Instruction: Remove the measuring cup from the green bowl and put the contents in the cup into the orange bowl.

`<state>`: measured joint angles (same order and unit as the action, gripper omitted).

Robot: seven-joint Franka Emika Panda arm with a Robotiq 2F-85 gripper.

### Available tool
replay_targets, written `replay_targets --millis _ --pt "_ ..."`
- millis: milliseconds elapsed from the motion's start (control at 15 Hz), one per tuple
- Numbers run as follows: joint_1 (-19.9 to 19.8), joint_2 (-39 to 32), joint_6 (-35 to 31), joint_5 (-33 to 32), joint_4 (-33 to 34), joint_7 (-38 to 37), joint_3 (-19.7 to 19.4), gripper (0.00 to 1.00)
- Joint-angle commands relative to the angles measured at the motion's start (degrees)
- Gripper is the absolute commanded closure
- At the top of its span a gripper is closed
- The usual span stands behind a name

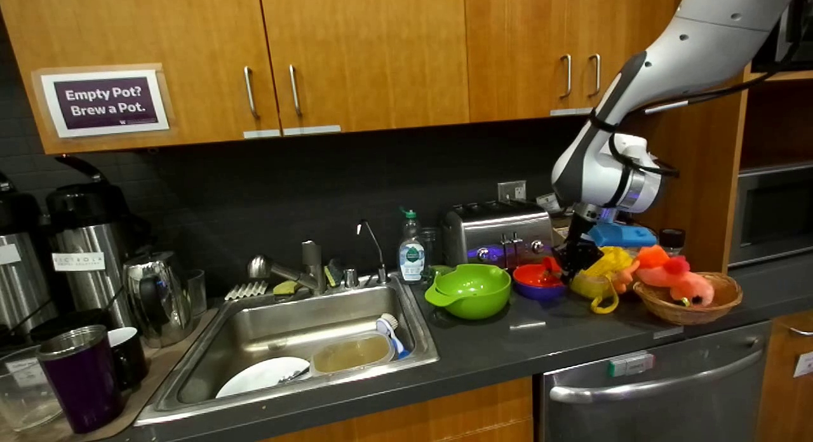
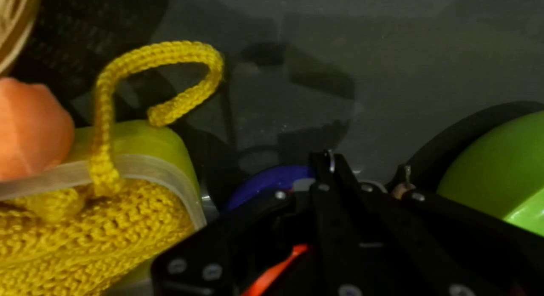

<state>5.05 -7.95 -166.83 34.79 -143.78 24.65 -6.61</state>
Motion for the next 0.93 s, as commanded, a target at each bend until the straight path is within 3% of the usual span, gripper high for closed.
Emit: replay_targets --millis 0,67,133,400,733,867 --pt "2.7 2.0 -1.4 -10.5 -2.1 -9.4 -3.5 0.99" --pt "3.0 2.0 -1.2 -13.1 -2.1 -11.3 -4.2 0.99" --pt "-1.2 2.3 -1.1 -18.4 -2.1 -15.5 -0.6 0.99" --pt "-2.2 3.0 -0.2 -28.7 -1.3 -23.3 -0.4 0.99" --pt "-2.1 3.8 0.9 -38.0 -0.6 -30.9 -0.7 0.99" --pt "0.2 4.1 1.5 -43.3 -0.4 -35.4 -3.2 0.99"
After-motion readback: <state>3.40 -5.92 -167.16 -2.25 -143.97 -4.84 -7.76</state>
